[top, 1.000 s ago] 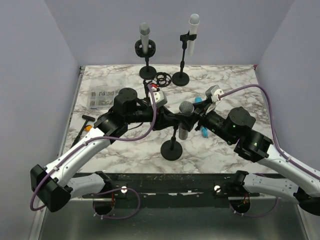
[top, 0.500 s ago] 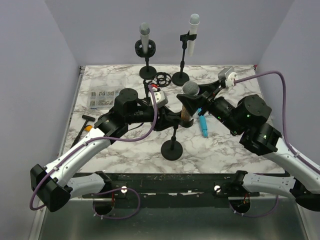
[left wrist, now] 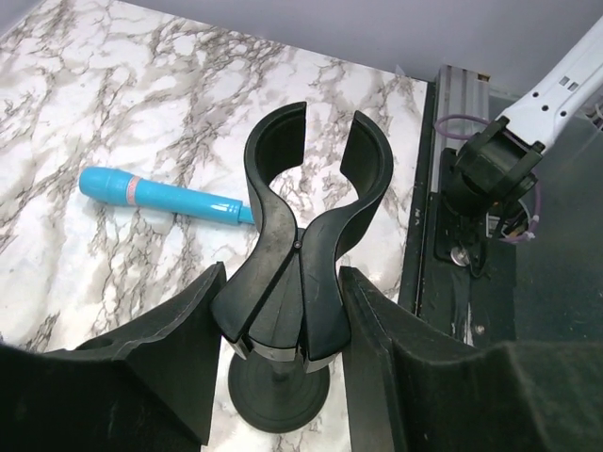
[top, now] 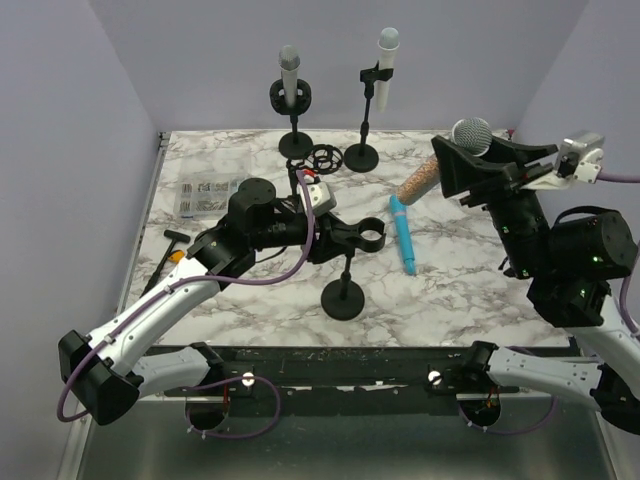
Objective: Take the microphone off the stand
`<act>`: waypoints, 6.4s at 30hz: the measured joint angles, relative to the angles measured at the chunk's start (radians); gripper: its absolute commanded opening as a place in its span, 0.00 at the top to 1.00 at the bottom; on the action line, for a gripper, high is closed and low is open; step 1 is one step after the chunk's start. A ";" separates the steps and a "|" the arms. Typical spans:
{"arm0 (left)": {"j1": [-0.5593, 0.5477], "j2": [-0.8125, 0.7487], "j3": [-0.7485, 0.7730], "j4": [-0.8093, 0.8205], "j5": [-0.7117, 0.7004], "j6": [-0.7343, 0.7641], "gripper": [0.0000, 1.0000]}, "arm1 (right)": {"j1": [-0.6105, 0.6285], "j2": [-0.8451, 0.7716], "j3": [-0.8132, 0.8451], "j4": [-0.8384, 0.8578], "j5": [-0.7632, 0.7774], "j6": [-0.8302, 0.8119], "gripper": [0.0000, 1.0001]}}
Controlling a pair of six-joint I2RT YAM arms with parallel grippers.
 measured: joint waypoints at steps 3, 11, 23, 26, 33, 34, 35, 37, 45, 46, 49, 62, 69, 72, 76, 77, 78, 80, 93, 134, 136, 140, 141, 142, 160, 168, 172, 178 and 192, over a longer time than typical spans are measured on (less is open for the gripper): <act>0.000 -0.008 0.000 -0.008 -0.027 0.000 1.00 | 0.000 -0.043 -0.072 0.060 0.136 -0.042 0.99; 0.000 -0.069 -0.023 -0.030 -0.203 -0.005 1.00 | -0.063 0.111 -0.377 0.247 0.589 -0.225 0.99; 0.000 -0.096 -0.038 -0.034 -0.361 -0.031 0.57 | -0.537 0.632 -0.240 -0.132 0.482 0.070 0.99; 0.000 -0.097 -0.038 -0.034 -0.360 -0.034 0.42 | -0.595 0.753 -0.167 -0.164 0.378 0.096 0.99; 0.001 -0.132 -0.043 -0.022 -0.360 -0.034 0.25 | -0.710 0.919 -0.092 -0.255 0.138 0.104 0.99; 0.003 -0.144 -0.043 -0.016 -0.360 -0.034 0.22 | -0.718 0.935 -0.078 -0.268 0.105 0.101 0.99; 0.003 -0.153 -0.043 -0.010 -0.359 -0.034 0.20 | -0.725 0.950 -0.063 -0.279 0.077 0.099 0.99; 0.007 -0.169 -0.043 0.002 -0.359 -0.034 0.17 | -0.738 0.976 -0.040 -0.294 0.025 0.098 0.99; 0.021 -0.195 -0.051 0.027 -0.359 -0.034 0.14 | -0.795 1.042 -0.018 -0.328 -0.163 0.113 0.90; 0.022 -0.196 -0.053 0.027 -0.359 -0.034 0.14 | -0.800 1.051 -0.011 -0.333 -0.182 0.114 0.89; 0.025 -0.198 -0.057 0.029 -0.359 -0.034 0.14 | -0.810 1.072 0.002 -0.342 -0.222 0.117 0.85; 0.037 -0.198 -0.060 0.036 -0.356 -0.040 0.14 | -0.814 1.129 0.012 -0.369 -0.270 0.150 0.61; 0.044 -0.197 -0.060 0.036 -0.355 -0.045 0.14 | -0.814 1.130 0.013 -0.372 -0.269 0.171 0.39; 0.047 -0.197 -0.060 0.036 -0.353 -0.046 0.14 | -0.814 1.130 0.013 -0.372 -0.269 0.179 0.33; 0.048 -0.197 -0.060 0.036 -0.352 -0.046 0.14 | -0.814 1.127 0.013 -0.373 -0.269 0.188 0.26; 0.049 -0.197 -0.060 0.036 -0.352 -0.046 0.14 | -0.814 1.126 0.013 -0.374 -0.268 0.191 0.25; 0.049 -0.197 -0.060 0.036 -0.352 -0.046 0.14 | -0.814 1.123 0.013 -0.374 -0.266 0.194 0.25; 0.049 -0.197 -0.060 0.036 -0.351 -0.046 0.14 | -0.814 1.114 0.013 -0.377 -0.262 0.202 0.24; 0.054 -0.197 -0.060 0.036 -0.350 -0.047 0.15 | -0.814 0.940 0.030 -0.460 -0.133 0.288 0.15; 0.072 -0.343 -0.172 0.132 -0.599 -0.040 0.14 | -0.399 0.293 -0.608 0.388 -0.916 1.303 0.00; 0.072 -0.340 -0.172 0.132 -0.599 -0.040 0.14 | -0.383 0.312 -0.593 0.393 -0.908 1.303 0.00; 0.072 -0.338 -0.172 0.132 -0.599 -0.040 0.14 | -0.356 0.361 -0.568 0.417 -0.900 1.306 0.05; 0.073 -0.338 -0.172 0.132 -0.599 -0.040 0.14 | -0.350 0.372 -0.564 0.419 -0.898 1.305 0.08; 0.074 -0.337 -0.172 0.132 -0.599 -0.040 0.14 | -0.344 0.382 -0.560 0.422 -0.897 1.305 0.12; 0.080 -0.322 -0.172 0.132 -0.599 -0.042 0.14 | -0.313 0.375 -0.618 0.555 -0.867 1.312 0.60; 0.081 -0.325 -0.172 0.132 -0.599 -0.042 0.14 | -0.297 0.418 -0.796 0.634 -0.838 1.315 0.60; 0.082 -0.327 -0.172 0.132 -0.599 -0.042 0.14 | -0.299 0.462 -0.834 0.735 -0.829 1.341 0.60; 0.085 -0.327 -0.172 0.132 -0.600 -0.043 0.15 | -0.298 0.523 -0.799 0.804 -0.836 1.360 0.60; 0.092 -0.402 -0.186 0.132 -0.759 -0.045 0.15 | -0.220 0.843 -0.474 0.828 -0.842 1.402 0.64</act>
